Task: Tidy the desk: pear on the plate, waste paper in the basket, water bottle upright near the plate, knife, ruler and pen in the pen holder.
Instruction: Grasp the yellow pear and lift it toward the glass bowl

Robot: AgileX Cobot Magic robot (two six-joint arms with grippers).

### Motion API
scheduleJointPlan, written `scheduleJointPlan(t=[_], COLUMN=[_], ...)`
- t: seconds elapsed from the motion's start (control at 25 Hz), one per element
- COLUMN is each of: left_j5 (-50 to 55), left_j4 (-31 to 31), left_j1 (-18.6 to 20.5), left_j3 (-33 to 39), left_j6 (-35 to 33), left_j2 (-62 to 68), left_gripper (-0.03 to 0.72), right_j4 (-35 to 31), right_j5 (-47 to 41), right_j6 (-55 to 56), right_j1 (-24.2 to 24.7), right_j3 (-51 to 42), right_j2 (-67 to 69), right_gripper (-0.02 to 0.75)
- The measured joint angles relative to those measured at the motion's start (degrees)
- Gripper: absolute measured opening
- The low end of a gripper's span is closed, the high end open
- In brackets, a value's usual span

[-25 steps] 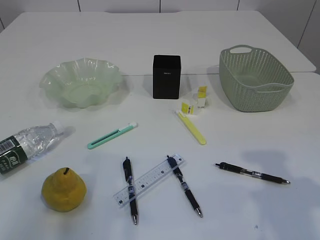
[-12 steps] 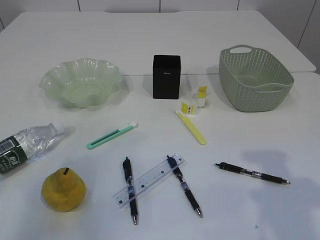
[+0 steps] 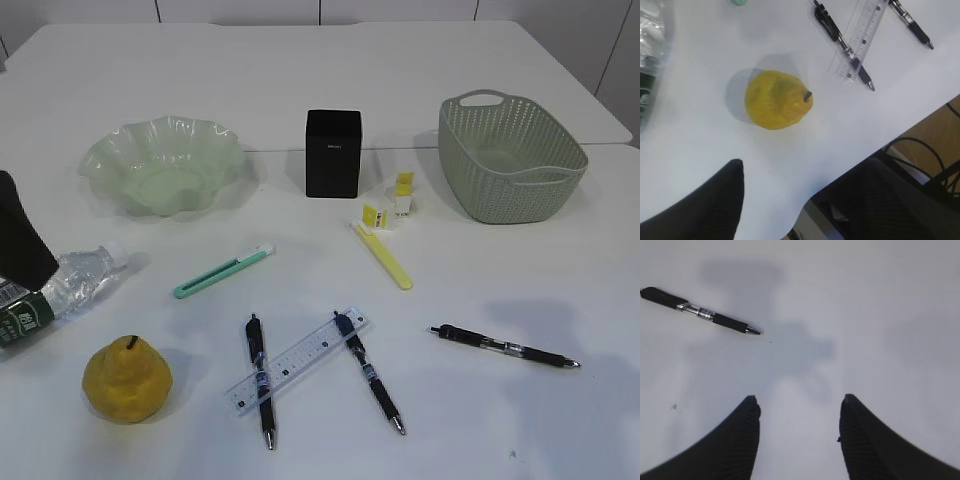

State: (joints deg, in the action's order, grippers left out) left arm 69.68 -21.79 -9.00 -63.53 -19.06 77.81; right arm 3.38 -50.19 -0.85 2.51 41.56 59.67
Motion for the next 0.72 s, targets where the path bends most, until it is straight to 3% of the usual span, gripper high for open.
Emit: scheduleJointPlan(t=[0.28,0.72], left_j5=[-1.20,-6.33], left_j4=[8.47,13.70], left_j1=[-9.00,-12.71], left_j3=[0.00,-0.10], left_j6=[1.73,2.82], left_j2=[2.95,10.91], left_gripper=[0.529,0.531], right_j4=[0.00,0.00], right_j5=[0.00,0.00], right_j6=[0.18,0.31], right_j1=[0.00,0.00], right_j3=[0.00,0.00], right_j2=[0.00,0.00], right_gripper=[0.389,0.389])
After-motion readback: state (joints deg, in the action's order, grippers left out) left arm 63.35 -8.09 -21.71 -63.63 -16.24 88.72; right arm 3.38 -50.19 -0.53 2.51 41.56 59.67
